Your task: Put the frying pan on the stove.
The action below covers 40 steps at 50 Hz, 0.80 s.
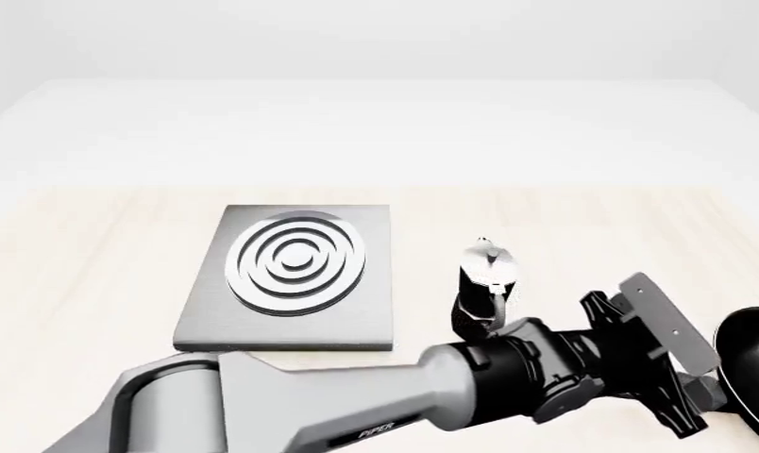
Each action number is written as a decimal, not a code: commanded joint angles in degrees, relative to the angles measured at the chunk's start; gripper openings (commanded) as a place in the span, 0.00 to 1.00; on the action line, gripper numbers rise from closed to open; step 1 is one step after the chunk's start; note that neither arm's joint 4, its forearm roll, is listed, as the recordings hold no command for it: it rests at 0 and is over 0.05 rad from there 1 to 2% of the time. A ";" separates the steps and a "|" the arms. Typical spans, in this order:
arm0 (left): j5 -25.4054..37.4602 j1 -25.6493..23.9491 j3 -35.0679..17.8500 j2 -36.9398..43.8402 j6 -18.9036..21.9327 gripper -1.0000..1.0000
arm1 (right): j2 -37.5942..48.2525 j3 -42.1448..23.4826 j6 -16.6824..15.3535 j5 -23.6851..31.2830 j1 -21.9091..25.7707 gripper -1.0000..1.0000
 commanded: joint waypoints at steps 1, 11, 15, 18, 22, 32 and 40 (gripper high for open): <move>2.49 -0.22 -3.57 2.44 0.46 1.00 | 0.00 -0.06 0.00 -0.05 0.25 1.00; 5.31 0.72 -7.38 4.56 1.11 1.00 | 0.00 -0.20 -0.04 -0.14 0.43 1.00; 6.12 0.81 -8.31 5.21 0.98 1.00 | 0.00 -0.23 0.01 -0.16 0.51 1.00; 6.80 0.84 -9.17 5.91 1.21 1.00 | 0.00 -0.28 0.02 -0.19 0.55 1.00; 7.70 0.67 -10.18 6.65 1.35 1.00 | 0.00 -0.38 0.08 -0.23 0.61 1.00; 9.41 0.06 -11.80 8.26 1.49 1.00 | 0.00 -0.50 0.04 -0.33 0.95 1.00; 11.10 0.15 -13.51 9.70 1.40 1.00 | 0.00 -0.51 -0.16 -0.40 1.35 1.00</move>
